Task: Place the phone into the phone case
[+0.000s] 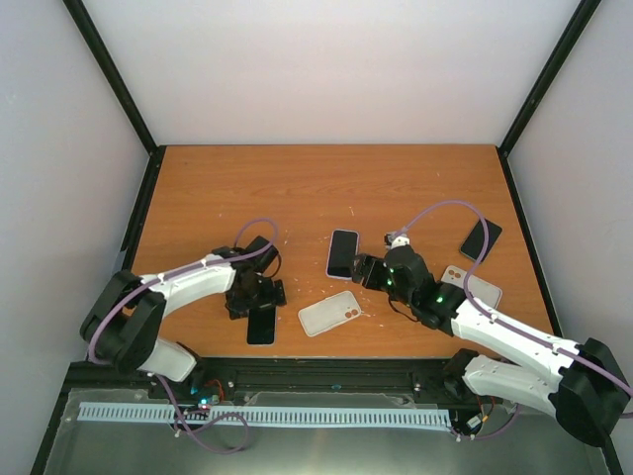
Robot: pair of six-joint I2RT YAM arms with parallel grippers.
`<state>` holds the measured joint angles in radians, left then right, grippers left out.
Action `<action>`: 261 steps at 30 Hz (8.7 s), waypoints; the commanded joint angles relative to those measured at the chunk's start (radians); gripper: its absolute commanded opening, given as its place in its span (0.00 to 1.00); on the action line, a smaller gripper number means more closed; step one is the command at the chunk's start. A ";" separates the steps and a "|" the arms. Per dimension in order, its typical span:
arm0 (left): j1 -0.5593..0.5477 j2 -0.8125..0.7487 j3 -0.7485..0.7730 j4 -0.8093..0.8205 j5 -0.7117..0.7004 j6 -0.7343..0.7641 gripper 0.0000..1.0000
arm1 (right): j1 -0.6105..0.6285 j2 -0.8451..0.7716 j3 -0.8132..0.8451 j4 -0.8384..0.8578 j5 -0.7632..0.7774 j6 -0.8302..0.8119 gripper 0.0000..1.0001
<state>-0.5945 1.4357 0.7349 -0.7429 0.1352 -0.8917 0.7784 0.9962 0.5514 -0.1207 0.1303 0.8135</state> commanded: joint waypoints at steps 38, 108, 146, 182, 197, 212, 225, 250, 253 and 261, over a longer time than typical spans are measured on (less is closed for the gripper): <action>-0.160 -0.022 0.140 0.031 -0.138 0.081 0.57 | 0.045 0.114 -0.129 -0.139 -0.109 0.614 0.49; -0.160 -0.115 0.063 0.324 0.167 0.479 0.57 | 0.166 0.315 -0.072 0.165 -0.178 0.567 0.38; -0.128 -0.070 0.106 0.287 0.103 0.320 0.55 | 0.063 0.716 0.216 0.272 -0.229 0.287 0.28; -0.165 0.122 0.122 0.274 -0.005 0.105 0.58 | 0.046 0.178 -0.041 0.016 0.032 0.298 0.79; -0.171 0.139 0.127 0.221 0.003 0.090 0.60 | 0.047 0.184 -0.046 0.028 0.017 0.312 0.79; -0.171 0.128 0.141 0.171 0.010 0.085 0.80 | 0.047 0.161 -0.055 0.025 0.011 0.301 0.79; -0.154 0.088 0.200 0.112 -0.030 0.102 0.88 | 0.048 0.147 -0.058 0.055 -0.031 0.260 0.79; 0.220 -0.095 -0.114 0.517 0.335 0.225 0.69 | 0.077 0.626 0.155 0.321 -0.312 0.134 0.33; 0.220 -0.063 -0.114 0.539 0.351 0.237 0.68 | 0.078 0.643 0.173 0.282 -0.281 0.132 0.29; 0.221 -0.008 -0.120 0.574 0.377 0.257 0.62 | 0.078 0.672 0.193 0.263 -0.263 0.130 0.25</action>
<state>-0.3813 1.4113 0.6083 -0.2138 0.4835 -0.6689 0.8497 1.6459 0.7116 0.1558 -0.1566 0.9627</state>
